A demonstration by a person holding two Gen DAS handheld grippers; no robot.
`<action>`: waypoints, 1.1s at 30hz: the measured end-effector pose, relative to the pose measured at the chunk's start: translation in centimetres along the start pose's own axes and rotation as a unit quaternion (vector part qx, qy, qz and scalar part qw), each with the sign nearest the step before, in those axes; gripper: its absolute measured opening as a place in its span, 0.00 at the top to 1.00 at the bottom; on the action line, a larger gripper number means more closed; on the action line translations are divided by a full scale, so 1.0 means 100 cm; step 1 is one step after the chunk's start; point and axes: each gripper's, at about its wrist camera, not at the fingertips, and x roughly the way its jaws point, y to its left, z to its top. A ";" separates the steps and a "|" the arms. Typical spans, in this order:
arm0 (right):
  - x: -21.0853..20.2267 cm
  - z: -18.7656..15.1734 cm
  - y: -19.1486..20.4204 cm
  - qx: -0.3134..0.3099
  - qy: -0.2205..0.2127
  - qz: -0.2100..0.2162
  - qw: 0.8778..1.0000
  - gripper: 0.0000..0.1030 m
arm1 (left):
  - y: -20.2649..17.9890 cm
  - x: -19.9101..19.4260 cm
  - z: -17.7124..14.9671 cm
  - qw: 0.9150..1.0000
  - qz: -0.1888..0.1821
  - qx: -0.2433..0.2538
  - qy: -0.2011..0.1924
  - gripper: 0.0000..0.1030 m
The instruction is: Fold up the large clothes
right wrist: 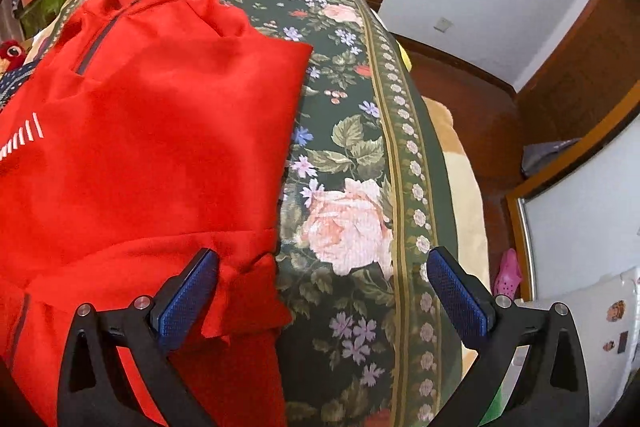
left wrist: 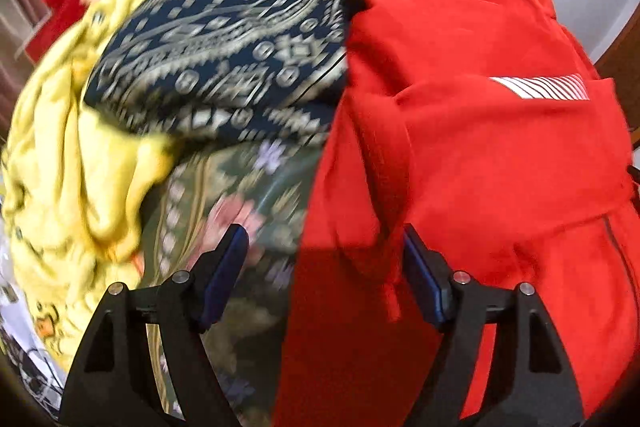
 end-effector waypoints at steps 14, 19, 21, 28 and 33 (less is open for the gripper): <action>-0.110 0.057 0.036 -0.037 -0.126 0.107 0.986 0.00 | -0.044 -0.076 0.091 0.990 -0.011 0.104 -0.099 0.24; -0.107 0.098 0.048 -0.035 -0.135 0.141 0.980 0.00 | -0.079 -0.068 0.146 0.984 -0.024 0.132 -0.119 0.20; -0.095 0.115 0.052 -0.034 -0.130 0.149 0.980 0.00 | -0.090 -0.058 0.167 0.982 -0.026 0.145 -0.116 0.19; -0.020 0.163 0.068 -0.014 -0.081 0.170 0.982 0.00 | -0.115 0.000 0.226 0.984 -0.035 0.156 -0.079 0.18; 0.045 0.192 0.077 0.020 -0.047 0.184 0.982 0.00 | -0.136 0.050 0.264 0.984 -0.060 0.159 -0.054 0.18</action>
